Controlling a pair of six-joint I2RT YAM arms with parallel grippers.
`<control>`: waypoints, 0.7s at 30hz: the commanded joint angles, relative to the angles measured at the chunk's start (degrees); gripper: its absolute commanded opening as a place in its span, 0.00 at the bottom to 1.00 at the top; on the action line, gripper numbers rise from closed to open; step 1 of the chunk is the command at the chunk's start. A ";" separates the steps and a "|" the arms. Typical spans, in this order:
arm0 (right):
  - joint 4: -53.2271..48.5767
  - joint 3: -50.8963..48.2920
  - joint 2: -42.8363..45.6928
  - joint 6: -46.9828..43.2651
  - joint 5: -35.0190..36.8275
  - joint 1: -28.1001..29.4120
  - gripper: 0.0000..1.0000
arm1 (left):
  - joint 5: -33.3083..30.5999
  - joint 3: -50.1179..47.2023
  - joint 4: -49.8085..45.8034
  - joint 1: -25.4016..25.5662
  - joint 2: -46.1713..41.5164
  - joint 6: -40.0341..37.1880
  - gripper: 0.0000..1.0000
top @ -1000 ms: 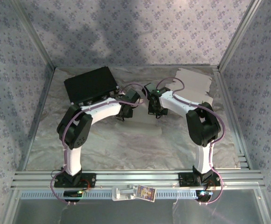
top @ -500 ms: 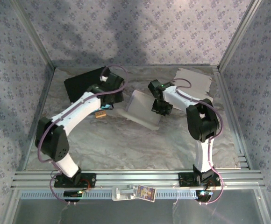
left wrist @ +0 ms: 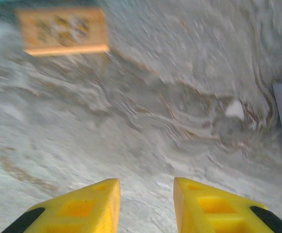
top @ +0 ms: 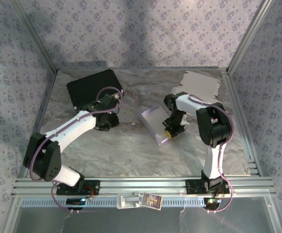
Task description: Fold the paper box
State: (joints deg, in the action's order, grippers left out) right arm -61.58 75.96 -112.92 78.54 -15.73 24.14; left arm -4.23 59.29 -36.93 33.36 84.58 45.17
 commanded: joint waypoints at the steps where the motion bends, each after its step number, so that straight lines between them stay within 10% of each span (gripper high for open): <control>1: -1.86 -2.11 -1.03 8.29 -2.71 1.41 0.00 | 4.27 -0.17 7.99 3.96 1.70 2.33 0.33; 7: -1.11 -2.41 -1.07 10.72 -4.22 2.97 0.00 | 6.23 -2.62 13.98 7.05 4.59 6.68 0.32; 16: -0.04 0.48 7.24 7.36 -2.24 3.68 0.48 | 8.12 -4.44 18.26 6.93 4.63 9.32 0.30; 21: -1.53 8.26 11.00 -7.76 -0.92 2.74 0.52 | 9.02 -3.02 19.36 6.86 5.86 9.67 0.32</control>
State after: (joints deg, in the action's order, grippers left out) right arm -61.25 80.07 -104.97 79.66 -17.78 27.49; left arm 3.60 54.78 -19.20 40.25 89.56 53.74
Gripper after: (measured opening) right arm 0.518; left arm 0.317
